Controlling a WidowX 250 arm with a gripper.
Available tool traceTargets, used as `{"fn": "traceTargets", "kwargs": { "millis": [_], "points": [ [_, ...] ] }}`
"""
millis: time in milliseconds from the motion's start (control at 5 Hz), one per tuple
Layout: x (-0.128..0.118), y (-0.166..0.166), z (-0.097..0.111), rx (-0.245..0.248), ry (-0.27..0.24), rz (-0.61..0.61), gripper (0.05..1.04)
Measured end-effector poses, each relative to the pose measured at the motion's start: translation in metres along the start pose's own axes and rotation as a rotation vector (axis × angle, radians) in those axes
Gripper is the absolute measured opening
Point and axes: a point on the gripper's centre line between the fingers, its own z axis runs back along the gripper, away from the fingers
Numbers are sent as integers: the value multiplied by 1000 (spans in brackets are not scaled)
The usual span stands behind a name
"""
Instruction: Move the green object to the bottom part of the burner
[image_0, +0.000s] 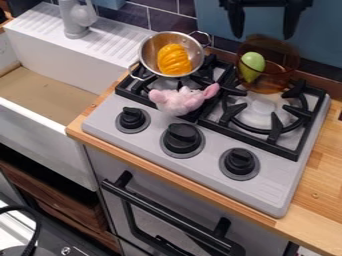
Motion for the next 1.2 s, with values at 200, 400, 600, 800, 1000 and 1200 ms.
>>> {"fn": "traceTargets", "kwargs": {
  "millis": [200,400,600,800,1000,1200],
  "points": [
    [-3,-10,-21,45,8,33,993],
    [-2,-21,-32,55,-24,48,993],
    [4,-25,-35,14,-59,57,993],
    [8,-20,-42,37,-72,80,993],
    [12,-12,-47,44,-69,110,993],
    [16,-1,-53,56,-58,122,993]
  ]
}}
